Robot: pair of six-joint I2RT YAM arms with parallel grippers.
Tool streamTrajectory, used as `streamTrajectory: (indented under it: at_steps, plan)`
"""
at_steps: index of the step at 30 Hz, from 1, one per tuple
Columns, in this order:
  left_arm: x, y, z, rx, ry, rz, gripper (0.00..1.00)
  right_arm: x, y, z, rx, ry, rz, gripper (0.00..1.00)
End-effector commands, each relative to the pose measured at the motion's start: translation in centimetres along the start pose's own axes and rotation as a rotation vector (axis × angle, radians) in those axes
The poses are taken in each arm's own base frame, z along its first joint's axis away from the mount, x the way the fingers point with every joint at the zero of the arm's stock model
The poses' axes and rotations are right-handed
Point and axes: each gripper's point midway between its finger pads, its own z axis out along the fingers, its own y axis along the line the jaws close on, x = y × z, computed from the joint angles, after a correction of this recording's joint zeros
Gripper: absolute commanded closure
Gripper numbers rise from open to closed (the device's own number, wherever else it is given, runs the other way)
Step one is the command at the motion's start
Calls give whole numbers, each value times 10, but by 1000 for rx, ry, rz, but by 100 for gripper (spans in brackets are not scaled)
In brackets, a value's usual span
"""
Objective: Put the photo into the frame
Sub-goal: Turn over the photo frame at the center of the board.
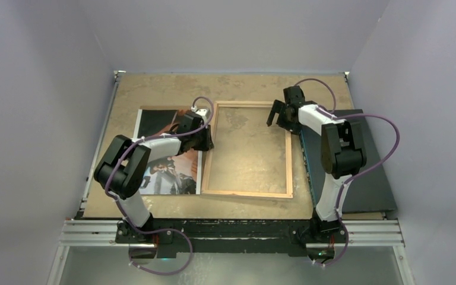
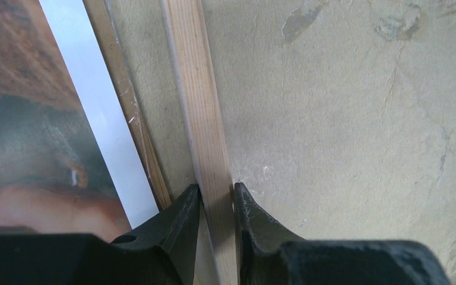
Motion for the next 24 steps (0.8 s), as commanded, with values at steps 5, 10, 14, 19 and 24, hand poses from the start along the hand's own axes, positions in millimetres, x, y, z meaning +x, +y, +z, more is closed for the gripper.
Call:
streamTrajectory:
  at_steps: [5, 10, 14, 19, 24]
  plan:
    - [-19, -34, -23, 129, -34, 42, 82, -41, 32, -23, -24, -131, -54, 1]
    - [-18, -46, -29, 190, -16, 52, 48, -47, 46, -24, -32, -145, -77, 1]
    - [-21, -52, -32, 226, -20, 74, 43, -46, 43, -26, -6, -120, -61, 1]
    - [-15, -55, -33, 259, -12, 110, 43, -46, 27, -33, 74, -145, -28, 1]
    - [-14, -37, -25, 181, -34, 159, 48, -25, 26, -20, 39, -92, -22, 1]
